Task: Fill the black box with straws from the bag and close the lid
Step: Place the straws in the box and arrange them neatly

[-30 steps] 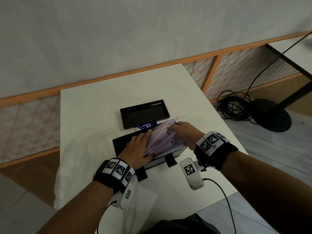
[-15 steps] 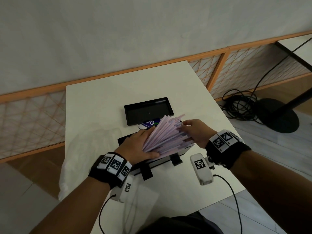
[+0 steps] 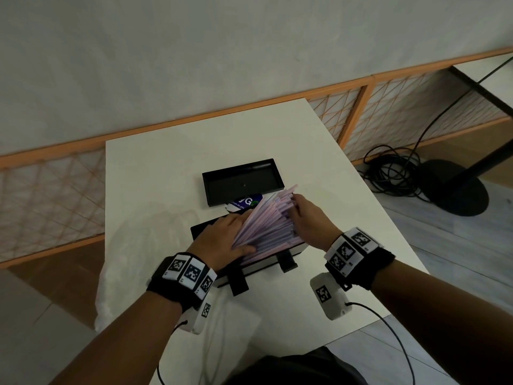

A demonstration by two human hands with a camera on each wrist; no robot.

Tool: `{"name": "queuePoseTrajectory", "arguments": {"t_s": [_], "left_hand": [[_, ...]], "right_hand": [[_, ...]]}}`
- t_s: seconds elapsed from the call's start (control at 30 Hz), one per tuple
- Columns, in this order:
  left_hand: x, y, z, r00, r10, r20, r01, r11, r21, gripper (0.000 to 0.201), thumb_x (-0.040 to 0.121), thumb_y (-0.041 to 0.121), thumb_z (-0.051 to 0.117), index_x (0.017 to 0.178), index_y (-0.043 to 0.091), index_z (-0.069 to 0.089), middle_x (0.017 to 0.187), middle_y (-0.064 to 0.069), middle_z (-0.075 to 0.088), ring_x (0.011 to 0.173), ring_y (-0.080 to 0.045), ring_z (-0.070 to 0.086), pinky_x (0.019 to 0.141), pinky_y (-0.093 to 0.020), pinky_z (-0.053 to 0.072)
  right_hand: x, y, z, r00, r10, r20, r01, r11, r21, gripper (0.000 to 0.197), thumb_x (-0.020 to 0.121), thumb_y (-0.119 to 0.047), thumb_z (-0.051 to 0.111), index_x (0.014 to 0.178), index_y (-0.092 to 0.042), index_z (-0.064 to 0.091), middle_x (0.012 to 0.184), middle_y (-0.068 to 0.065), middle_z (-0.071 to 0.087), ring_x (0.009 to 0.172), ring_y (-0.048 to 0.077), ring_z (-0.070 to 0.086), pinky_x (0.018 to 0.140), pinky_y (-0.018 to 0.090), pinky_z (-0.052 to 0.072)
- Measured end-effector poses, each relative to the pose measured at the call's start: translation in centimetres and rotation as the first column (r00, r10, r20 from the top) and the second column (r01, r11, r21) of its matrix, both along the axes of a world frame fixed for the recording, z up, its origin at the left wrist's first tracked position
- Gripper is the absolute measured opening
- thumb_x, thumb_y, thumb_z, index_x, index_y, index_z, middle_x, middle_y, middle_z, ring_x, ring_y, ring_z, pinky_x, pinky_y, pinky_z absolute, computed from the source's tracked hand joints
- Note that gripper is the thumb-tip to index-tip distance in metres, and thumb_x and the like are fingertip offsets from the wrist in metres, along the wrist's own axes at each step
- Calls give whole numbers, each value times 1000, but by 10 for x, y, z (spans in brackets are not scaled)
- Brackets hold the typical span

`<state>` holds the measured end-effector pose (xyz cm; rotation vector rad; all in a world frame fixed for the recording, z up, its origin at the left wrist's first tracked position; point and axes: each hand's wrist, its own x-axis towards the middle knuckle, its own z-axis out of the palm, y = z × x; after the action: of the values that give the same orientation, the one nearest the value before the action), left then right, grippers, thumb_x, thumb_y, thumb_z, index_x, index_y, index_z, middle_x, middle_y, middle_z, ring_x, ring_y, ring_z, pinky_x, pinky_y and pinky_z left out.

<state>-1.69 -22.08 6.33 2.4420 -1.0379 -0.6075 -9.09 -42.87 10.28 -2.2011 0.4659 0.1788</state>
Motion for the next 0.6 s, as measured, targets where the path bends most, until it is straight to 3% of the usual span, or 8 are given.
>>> {"name": "queuePoseTrajectory", "arguments": {"t_s": [0.1,0.23,0.33,0.43,0.5,0.6], "left_hand": [[1,2,-4,1000,11,-4,-11,1000,5,92,69,74,36,146,26,20,133,-1,46,120,-19,45,100,-41,43],[0,2,-4,1000,7,-5,-7,1000,7,89,71,73,36,146,28,19,134,-1,45,122,-20,44,101,-42,42],[-1,1,-2,1000,-2,27,1,999,37,77,84,58,49,147,31,14,136,-1,43,123,-21,44,100,-44,42],[-4,-1,-1,999,11,41,-13,999,31,71,89,45,51,147,29,14,138,-3,42,122,-22,43,100,-44,42],[-5,-4,-1,999,25,46,-26,1000,16,70,90,42,51,147,26,15,139,-3,42,123,-23,43,101,-43,42],[-5,-7,0,997,21,70,-22,1000,12,70,90,39,51,148,24,15,141,-3,40,125,-23,42,103,-42,41]], "right_hand": [[-1,0,-1,994,-47,101,58,992,-111,30,100,-18,31,125,-8,44,108,14,61,89,27,54,73,30,36],[3,-6,7,999,-25,-23,18,971,-237,36,96,-9,31,130,-8,40,99,19,63,78,26,47,68,32,33],[4,-17,19,998,-3,-65,-15,965,-262,41,93,-4,33,134,-8,40,97,21,63,77,30,51,67,33,37],[4,-28,25,998,-11,-67,2,991,-133,43,92,2,36,134,-5,38,107,21,62,91,36,57,83,47,50],[3,-36,22,993,-80,-85,85,995,47,46,89,7,38,133,-7,40,109,17,56,88,33,56,86,53,52],[1,-47,14,993,-96,-66,102,991,89,50,86,12,44,127,-15,50,114,13,55,85,33,61,75,43,58]]}}
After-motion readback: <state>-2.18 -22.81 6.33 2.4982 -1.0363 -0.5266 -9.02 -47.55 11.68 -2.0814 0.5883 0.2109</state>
